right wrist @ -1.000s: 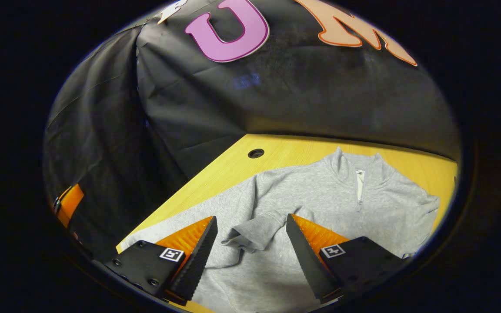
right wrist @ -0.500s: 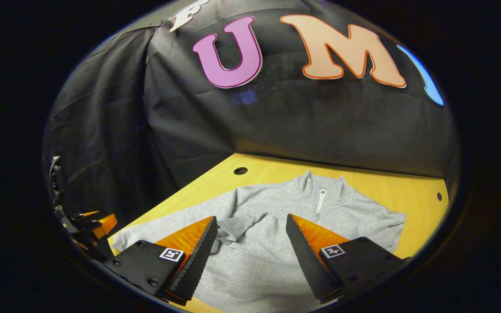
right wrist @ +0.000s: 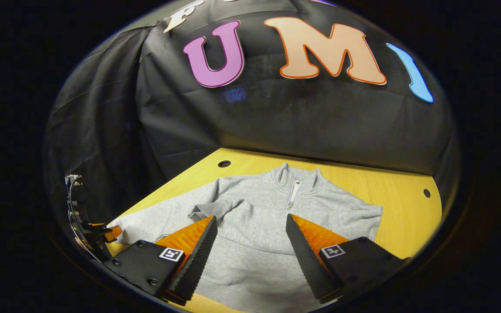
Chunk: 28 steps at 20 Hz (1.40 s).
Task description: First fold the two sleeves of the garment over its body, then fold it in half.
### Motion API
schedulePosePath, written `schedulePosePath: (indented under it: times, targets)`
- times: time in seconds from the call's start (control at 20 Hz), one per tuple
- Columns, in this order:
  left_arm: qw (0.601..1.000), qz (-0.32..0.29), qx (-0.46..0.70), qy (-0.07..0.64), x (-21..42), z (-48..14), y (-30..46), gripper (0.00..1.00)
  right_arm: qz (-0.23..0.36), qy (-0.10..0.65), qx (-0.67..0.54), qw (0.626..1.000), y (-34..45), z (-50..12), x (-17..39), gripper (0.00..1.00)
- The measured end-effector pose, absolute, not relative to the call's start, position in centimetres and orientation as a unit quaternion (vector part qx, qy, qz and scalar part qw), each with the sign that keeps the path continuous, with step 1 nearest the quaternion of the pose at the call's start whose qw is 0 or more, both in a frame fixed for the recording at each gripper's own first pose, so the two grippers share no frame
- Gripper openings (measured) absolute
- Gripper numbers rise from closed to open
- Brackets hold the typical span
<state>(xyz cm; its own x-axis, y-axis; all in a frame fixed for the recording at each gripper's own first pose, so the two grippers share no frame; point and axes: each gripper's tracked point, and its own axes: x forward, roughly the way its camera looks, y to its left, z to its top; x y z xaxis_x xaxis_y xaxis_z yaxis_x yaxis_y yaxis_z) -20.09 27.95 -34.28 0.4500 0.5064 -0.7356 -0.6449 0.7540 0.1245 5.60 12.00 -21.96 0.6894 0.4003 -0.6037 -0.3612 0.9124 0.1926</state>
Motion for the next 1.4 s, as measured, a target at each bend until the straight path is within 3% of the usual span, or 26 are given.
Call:
schedulePosePath:
  times: [0.2,0.4,0.45,0.55,0.65,1.0,1.4]
  targets:
    - [0.855,0.332,-0.097,0.387,-19.3,-34.5,27.9,0.95,0.207,0.333,0.026,0.919,11.4,-21.5,5.5,0.98]
    - [0.852,0.32,-0.13,0.394,-18.8,-34.8,26.7,0.75,0.211,0.334,0.023,0.918,11.2,-21.0,4.7,0.98]
    - [0.859,0.298,-0.13,0.395,-18.2,-34.5,26.4,0.64,0.211,0.333,0.026,0.918,11.0,-20.9,4.5,0.98]
    - [0.864,0.276,-0.117,0.404,-17.4,-34.7,26.0,0.15,0.208,0.333,0.031,0.919,10.8,-20.8,4.3,0.98]
    - [0.858,0.27,-0.103,0.425,-17.4,-34.6,25.9,0.01,0.203,0.333,0.035,0.92,10.2,-20.6,4.0,0.98]
    - [0.856,0.272,-0.121,0.423,-15.5,-31.8,26.7,0.0,0.178,0.33,0.046,0.926,7.2,-20.0,3.1,0.98]
    - [0.901,0.22,-0.105,0.358,-6.6,-25.7,23.6,0.02,0.136,0.325,0.051,0.935,1.9,-19.2,1.8,0.98]
